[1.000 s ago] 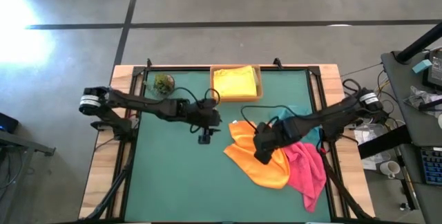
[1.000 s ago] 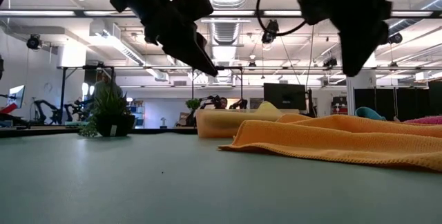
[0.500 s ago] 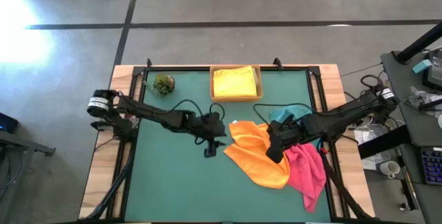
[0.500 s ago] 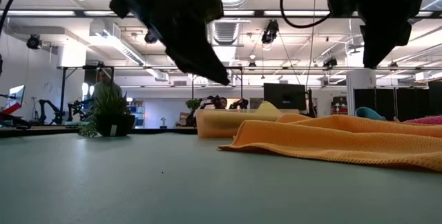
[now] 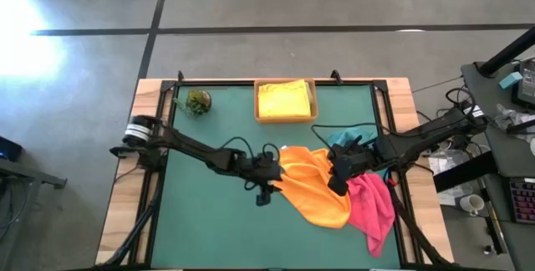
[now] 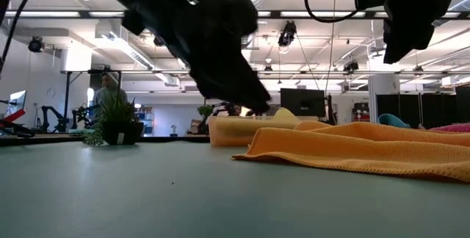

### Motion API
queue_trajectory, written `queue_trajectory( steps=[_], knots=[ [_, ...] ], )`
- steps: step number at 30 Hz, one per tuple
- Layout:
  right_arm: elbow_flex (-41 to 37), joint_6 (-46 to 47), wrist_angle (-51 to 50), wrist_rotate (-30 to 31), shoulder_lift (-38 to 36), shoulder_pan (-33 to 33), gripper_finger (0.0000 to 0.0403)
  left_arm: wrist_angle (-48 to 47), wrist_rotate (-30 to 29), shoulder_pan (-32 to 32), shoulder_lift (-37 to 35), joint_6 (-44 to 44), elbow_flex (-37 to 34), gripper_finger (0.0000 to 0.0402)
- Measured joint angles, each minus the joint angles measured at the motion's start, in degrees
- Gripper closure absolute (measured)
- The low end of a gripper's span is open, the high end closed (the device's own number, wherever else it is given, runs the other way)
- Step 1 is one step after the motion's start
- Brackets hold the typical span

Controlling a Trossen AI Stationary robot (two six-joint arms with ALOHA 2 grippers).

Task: Fold microfiber towels
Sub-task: Fold the orange towel

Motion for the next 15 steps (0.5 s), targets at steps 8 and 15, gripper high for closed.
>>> queue_trajectory(
  steps=[8, 15],
  knots=[
    [0.0, -1.0, 0.8, 0.0, 0.3, 0.0, 0.0371, 0.3, -0.4, -0.3, 8.1, -0.8, 4.4, 0.0286],
    [0.0, -1.5, 1.2, 0.0, 0.3, 0.0, 0.0371, -0.3, -2.6, -0.2, 10.2, -7.4, 4.2, 0.0317]
  ],
)
